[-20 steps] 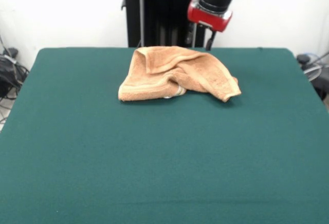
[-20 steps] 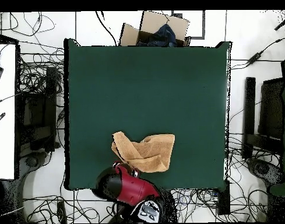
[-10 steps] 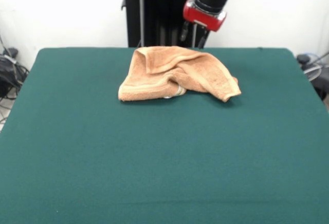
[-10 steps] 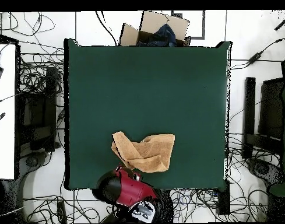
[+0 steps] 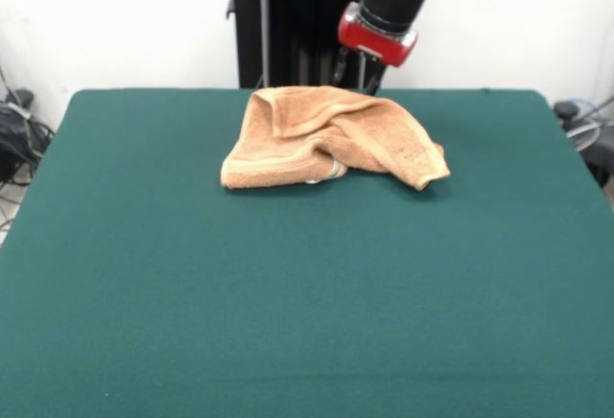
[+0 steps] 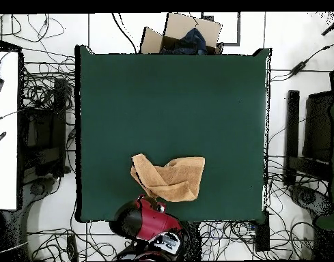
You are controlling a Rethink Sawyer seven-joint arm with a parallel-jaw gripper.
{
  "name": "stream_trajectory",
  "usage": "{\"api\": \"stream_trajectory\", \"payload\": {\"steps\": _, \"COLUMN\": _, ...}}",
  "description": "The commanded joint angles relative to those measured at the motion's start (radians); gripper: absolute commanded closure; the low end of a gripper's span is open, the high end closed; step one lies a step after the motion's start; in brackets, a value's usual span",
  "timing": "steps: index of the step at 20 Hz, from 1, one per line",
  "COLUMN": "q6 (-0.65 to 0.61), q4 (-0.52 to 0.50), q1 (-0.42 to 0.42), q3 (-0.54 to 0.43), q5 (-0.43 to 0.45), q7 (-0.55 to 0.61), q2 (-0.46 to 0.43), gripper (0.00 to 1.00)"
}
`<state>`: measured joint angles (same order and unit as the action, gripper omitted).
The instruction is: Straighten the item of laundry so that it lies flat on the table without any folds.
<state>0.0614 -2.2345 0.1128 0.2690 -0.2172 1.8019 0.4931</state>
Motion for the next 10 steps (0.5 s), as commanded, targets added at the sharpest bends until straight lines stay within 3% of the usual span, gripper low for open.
{"api": "stream_trajectory", "payload": {"steps": 1, "q6": 0.117, "q4": 0.071, "q1": -0.002, "q3": -0.027, "q5": -0.086, "q7": 0.272, "q2": -0.081, "gripper": 0.0}}
{"api": "stream_trajectory", "payload": {"steps": 10, "q6": 0.196, "q4": 0.069, "q1": -0.034, "q3": -0.056, "q5": -0.088, "q7": 0.276, "q2": -0.117, "gripper": 0.0}}
